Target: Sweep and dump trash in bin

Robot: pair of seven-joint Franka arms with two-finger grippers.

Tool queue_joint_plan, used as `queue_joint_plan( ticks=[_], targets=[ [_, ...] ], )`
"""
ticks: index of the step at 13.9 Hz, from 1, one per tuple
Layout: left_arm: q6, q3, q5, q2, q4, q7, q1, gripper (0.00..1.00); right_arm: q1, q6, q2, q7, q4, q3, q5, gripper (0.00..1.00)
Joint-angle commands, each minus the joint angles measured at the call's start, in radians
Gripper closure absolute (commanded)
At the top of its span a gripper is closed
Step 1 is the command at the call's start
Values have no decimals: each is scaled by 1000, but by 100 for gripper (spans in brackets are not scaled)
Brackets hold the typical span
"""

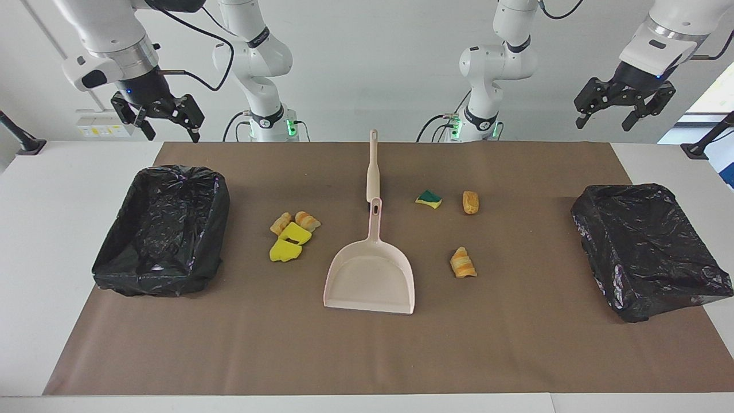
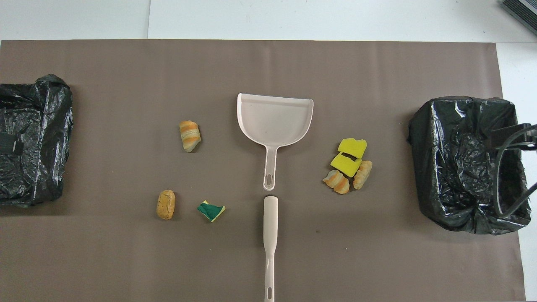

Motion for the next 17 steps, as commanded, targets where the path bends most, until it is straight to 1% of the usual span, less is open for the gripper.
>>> queue_joint_plan(
  ticks=[1,4,7,11,12,15,17],
  targets=[
    [-14,-2,-1,-30,-34,4,6,0,-4,10,-22,-10,-26,1,18,0],
    [2,-2,-1,-27,-30,4,6,0,-4,10,-22,-10,-26,1,18,0],
    [-9,-2,-1,-29,-30,-4,7,0,-4,10,-22,-10,-26,1,18,0],
    [3,-13,-7,-32,-41,-7,-9,0,-4,10,-22,-10,-26,1,18,0],
    [9,-22,-8,-41,-56,-7,-19,0,-4,10,-22,-10,-26,1,18,0],
    [64,-28,-8,-124,-206,-24,-106,0,-4,10,-22,-10,-26,1,18,0],
    [115,-28,-10,-159,-293,-105,-187,0,-4,10,-22,-10,-26,1,18,0]
  ],
)
